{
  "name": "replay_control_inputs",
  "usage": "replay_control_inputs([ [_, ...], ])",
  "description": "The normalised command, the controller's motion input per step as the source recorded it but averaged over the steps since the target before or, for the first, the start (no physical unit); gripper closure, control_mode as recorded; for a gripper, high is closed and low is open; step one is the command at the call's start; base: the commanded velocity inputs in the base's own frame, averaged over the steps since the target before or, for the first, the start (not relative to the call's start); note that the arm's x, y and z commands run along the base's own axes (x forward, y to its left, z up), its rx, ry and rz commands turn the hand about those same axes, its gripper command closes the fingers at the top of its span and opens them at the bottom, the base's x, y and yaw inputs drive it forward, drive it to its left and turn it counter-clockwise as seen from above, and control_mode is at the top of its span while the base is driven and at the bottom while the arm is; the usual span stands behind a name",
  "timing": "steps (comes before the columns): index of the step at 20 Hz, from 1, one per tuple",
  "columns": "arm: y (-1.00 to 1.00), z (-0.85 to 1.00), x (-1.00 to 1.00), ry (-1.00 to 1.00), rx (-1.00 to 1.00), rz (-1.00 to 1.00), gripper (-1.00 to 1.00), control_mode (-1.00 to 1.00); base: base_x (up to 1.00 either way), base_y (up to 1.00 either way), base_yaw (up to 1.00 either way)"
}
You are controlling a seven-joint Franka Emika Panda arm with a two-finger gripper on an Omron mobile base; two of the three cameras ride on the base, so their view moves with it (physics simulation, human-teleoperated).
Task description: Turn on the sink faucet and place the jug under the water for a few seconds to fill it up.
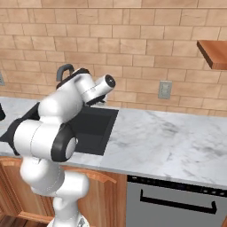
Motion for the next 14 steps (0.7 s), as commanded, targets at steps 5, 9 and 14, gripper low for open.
replay_control_inputs([
  [5, 0.21, -0.32, 0.35, -0.07, 0.00, -0.04, -1.00, -1.00, 0.00, 0.00, 0.00],
  [9, 0.20, -0.22, 0.44, -0.09, 0.00, -0.07, -1.00, -1.00, 0.00, 0.00, 0.00],
  [14, 0.18, -0.16, 0.48, -0.04, 0.00, -0.07, -1.00, -1.00, 0.00, 0.00, 0.00],
])
